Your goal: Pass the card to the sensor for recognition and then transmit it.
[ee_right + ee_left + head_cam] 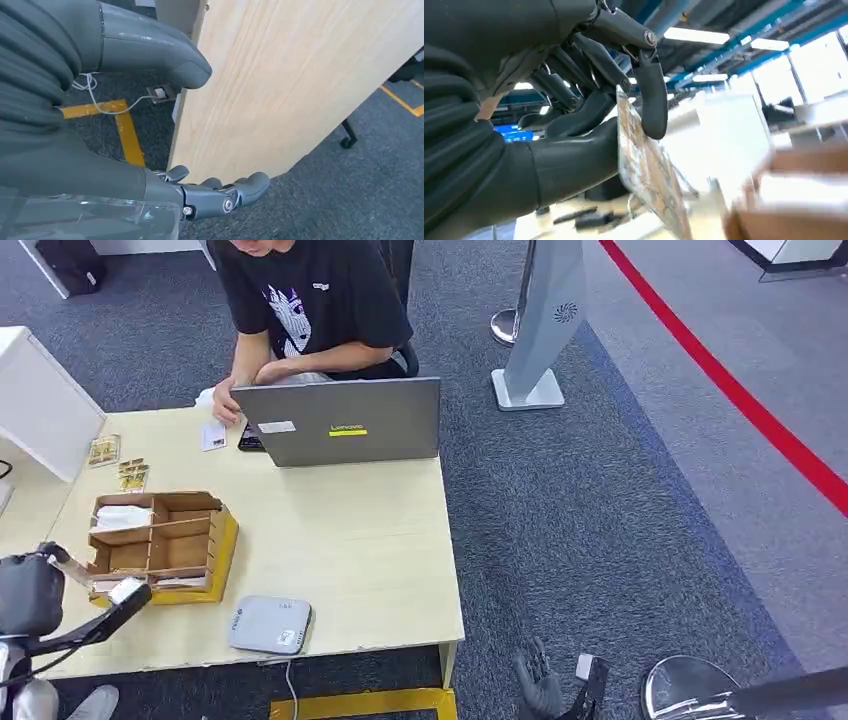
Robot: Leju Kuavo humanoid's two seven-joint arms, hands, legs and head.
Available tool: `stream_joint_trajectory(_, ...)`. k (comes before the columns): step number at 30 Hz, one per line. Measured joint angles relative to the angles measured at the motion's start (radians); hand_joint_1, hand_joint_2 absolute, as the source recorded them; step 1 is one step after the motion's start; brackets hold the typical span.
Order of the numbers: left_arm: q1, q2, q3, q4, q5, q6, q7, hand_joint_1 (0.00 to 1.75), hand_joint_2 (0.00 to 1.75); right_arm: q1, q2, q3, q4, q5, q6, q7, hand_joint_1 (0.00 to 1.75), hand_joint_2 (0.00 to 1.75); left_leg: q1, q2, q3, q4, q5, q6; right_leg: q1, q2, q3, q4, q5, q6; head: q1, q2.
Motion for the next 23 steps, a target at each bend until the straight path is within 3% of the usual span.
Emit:
stream_joint_trajectory(4,-0.069,0.034,0.0,-0.091,0.017,-0.063,-0.009,1.75,1.75,-0.001,0.0,0.0,0.0,0.007,-0.001,0.003,0.0,1.75,0.0,0.0,0.0,0.0,0.0,0.0,0.0,0.0,0.0,0.001,0.0,0.0,0.0,0.0)
stream_joint_trajectory(12,-0.111,0.066,0.0,-0.138,-0.004,-0.087,0.004,1.75,1.75,-0.005,0.002,0.0,0.0,0.014,-0.001,0.011,0.0,1.75,0.0,0.0,0.0,0.0,0.0,0.0,0.0,0.001,0.0,0.001,0.0,0.0,0.0,0.0)
stream_joint_trajectory(23,-0.239,0.132,-0.019,0.052,-0.111,-0.151,0.114,1.75,1.75,-0.023,0.014,0.006,0.001,0.032,-0.001,0.034,0.0,1.75,0.0,0.001,0.0,0.0,0.001,-0.002,0.0,0.001,-0.001,0.001,0.001,-0.001,0.0,0.0)
